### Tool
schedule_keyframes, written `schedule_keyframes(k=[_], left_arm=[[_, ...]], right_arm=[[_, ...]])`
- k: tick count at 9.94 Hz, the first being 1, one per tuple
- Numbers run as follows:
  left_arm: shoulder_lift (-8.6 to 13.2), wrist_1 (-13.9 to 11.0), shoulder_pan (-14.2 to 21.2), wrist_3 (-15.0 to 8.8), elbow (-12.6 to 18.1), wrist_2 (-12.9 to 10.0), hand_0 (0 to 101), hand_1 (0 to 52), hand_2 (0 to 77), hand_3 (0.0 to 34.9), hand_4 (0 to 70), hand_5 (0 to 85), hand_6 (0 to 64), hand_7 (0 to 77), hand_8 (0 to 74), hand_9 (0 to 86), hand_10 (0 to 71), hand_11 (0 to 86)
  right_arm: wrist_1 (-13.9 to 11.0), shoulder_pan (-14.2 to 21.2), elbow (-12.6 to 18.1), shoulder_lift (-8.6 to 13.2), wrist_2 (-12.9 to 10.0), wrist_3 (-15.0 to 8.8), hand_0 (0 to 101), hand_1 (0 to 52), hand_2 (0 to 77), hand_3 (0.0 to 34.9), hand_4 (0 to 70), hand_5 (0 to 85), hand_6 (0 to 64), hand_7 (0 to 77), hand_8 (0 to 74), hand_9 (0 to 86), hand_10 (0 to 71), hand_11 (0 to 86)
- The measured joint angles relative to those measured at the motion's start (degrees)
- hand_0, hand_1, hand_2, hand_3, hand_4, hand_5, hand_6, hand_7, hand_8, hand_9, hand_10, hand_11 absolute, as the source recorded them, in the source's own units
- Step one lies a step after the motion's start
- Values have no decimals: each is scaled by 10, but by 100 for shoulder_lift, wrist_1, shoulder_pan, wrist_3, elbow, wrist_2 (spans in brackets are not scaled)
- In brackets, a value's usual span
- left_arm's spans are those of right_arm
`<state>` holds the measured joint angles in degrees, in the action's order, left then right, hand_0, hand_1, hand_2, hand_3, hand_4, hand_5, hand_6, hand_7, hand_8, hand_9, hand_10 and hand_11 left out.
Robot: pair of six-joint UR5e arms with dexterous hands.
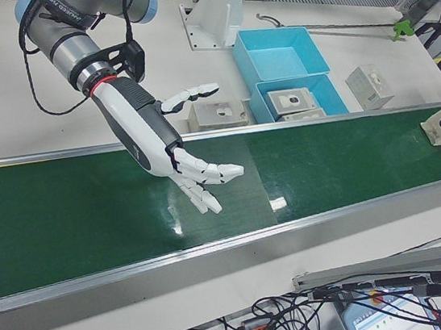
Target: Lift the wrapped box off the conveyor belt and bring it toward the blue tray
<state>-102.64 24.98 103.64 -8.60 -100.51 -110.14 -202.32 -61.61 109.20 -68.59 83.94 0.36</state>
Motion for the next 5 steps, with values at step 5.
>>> schedule_keyframes(k=[5], left_arm=[[0,0,0,0,0,0,0,0,11,0,0,11,0,5,5,0,0,0]], right_arm=[[0,0,3,1,-3,34,495,153,125,81,185,169,93,262,22,76,16,38]])
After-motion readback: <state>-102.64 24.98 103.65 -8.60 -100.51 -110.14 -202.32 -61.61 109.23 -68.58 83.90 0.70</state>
